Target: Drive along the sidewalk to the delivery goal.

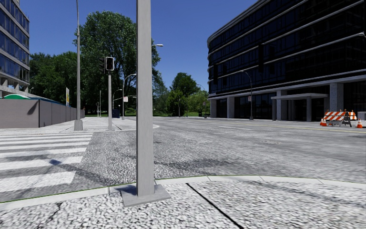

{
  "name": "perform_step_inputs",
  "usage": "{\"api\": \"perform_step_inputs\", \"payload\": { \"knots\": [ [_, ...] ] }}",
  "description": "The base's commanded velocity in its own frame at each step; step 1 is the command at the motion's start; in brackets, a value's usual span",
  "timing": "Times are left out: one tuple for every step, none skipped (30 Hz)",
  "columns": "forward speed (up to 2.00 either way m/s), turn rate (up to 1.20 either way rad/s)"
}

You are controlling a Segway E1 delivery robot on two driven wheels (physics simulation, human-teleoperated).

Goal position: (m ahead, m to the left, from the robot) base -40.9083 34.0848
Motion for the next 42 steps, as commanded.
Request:
{"api": "perform_step_inputs", "payload": {
  "knots": [
    [0.00, 0.06],
    [0.00, 0.17],
    [0.00, 0.17],
    [0.00, 0.21],
    [0.01, 0.25],
    [0.05, 0.29],
    [0.05, 0.29],
    [0.12, 0.36],
    [0.24, 0.38],
    [0.35, 0.39],
    [0.42, 0.43],
    [0.42, 0.43],
    [0.45, 0.51],
    [0.46, 0.55],
    [0.47, 0.56],
    [0.48, 0.57],
    [0.48, 0.57],
    [0.49, 0.62],
    [0.50, 0.64],
    [0.57, 0.65],
    [0.62, 0.70],
    [0.62, 0.70],
    [0.67, 0.76],
    [0.69, 0.95],
    [0.69, 0.96],
    [0.76, 0.96],
    [0.76, 0.96],
    [0.87, 0.96],
    [0.92, 0.96],
    [0.94, 0.96],
    [0.94, 0.96],
    [0.94, 0.96],
    [0.94, 0.96],
    [0.94, 0.96],
    [0.95, 0.96],
    [0.95, 0.96],
    [0.95, 0.96],
    [0.95, 0.96],
    [0.95, 0.96],
    [0.95, 0.96],
    [0.95, 0.96],
    [0.95, 0.96]
  ]
}}
